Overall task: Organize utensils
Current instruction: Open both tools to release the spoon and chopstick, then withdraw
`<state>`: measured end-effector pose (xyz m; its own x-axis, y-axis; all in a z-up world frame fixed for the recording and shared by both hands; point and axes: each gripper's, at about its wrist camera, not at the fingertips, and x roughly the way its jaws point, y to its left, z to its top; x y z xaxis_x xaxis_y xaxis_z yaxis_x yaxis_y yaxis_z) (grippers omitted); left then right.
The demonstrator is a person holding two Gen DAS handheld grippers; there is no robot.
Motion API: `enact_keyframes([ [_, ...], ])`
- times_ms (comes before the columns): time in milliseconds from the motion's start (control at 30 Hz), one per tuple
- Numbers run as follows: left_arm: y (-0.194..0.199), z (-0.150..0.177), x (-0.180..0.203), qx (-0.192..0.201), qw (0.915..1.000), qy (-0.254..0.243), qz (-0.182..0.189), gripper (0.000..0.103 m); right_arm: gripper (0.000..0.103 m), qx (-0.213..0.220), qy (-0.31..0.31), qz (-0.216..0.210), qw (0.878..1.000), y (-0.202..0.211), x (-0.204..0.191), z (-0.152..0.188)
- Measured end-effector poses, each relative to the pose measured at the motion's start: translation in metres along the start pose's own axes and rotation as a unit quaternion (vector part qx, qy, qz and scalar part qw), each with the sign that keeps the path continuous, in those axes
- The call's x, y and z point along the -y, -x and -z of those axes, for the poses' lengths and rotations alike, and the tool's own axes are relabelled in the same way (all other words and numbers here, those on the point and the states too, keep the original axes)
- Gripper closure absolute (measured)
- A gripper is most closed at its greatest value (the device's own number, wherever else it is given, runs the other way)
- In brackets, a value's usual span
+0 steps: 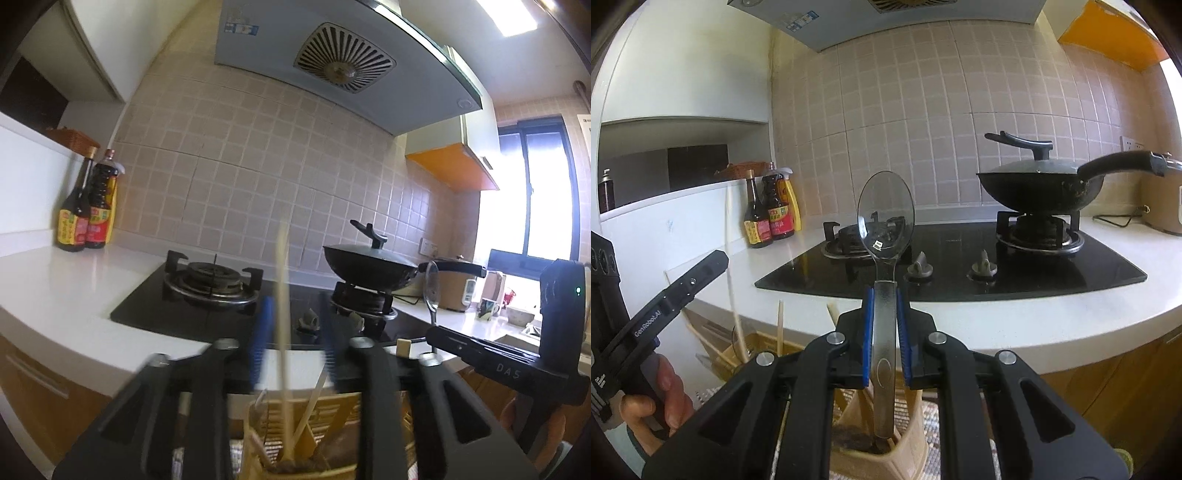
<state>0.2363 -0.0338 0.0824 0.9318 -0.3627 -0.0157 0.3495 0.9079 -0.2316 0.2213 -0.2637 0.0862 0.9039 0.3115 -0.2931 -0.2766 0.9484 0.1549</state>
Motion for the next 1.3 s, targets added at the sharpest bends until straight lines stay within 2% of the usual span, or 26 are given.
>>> enact_keyframes([
  [167,0.020,-0.001,-0.002,-0.005,1.0000,0.005,-0.001,0.071,0.091,-0.010,0.002,-0.008,1.000,0.020,-0.002,0.008],
  [267,0.038,-0.002,-0.001,-0.006,0.9999,0.008,-0.002,0.060,0.091,-0.015,0.001,-0.008,1.000,0.036,-0.005,0.013],
  [433,0.065,0.003,0.000,-0.026,0.9995,0.020,-0.003,0.056,0.074,-0.030,-0.006,-0.012,0.999,0.064,-0.013,0.031],
  [533,0.084,0.010,0.003,-0.031,0.9991,0.023,-0.016,0.041,0.074,-0.044,-0.012,-0.014,0.999,0.078,-0.021,0.046],
  [767,0.123,0.026,0.021,-0.039,0.9982,0.013,-0.043,0.028,0.074,-0.058,-0.030,-0.015,0.998,0.101,-0.038,0.073],
  [900,0.139,0.036,0.032,-0.039,0.9974,0.015,-0.060,0.024,0.074,-0.043,-0.009,0.010,0.999,0.115,-0.056,0.081],
  [967,0.148,0.044,0.041,-0.031,0.9956,-0.003,-0.089,0.020,0.061,-0.027,-0.014,0.032,0.999,0.123,-0.059,0.087],
  [1000,0.151,0.047,0.043,-0.028,0.9947,-0.010,-0.099,0.018,0.040,-0.019,-0.016,0.042,0.999,0.125,-0.058,0.090],
  [1033,0.153,0.052,0.047,-0.027,0.9931,-0.021,-0.112,0.016,0.034,-0.008,-0.017,0.053,0.998,0.128,-0.059,0.093],
  [1133,0.155,0.067,0.053,-0.029,0.9888,-0.042,-0.140,0.013,0.035,-0.005,-0.003,0.080,0.997,0.126,-0.064,0.102],
  [1200,0.156,0.076,0.054,-0.028,0.9862,-0.052,-0.155,0.009,0.034,0.006,0.010,0.124,0.992,0.124,-0.067,0.111],
  [1300,0.156,0.086,0.053,-0.034,0.9839,-0.061,-0.164,0.009,0.022,0.008,0.021,0.169,0.985,0.120,-0.064,0.125],
])
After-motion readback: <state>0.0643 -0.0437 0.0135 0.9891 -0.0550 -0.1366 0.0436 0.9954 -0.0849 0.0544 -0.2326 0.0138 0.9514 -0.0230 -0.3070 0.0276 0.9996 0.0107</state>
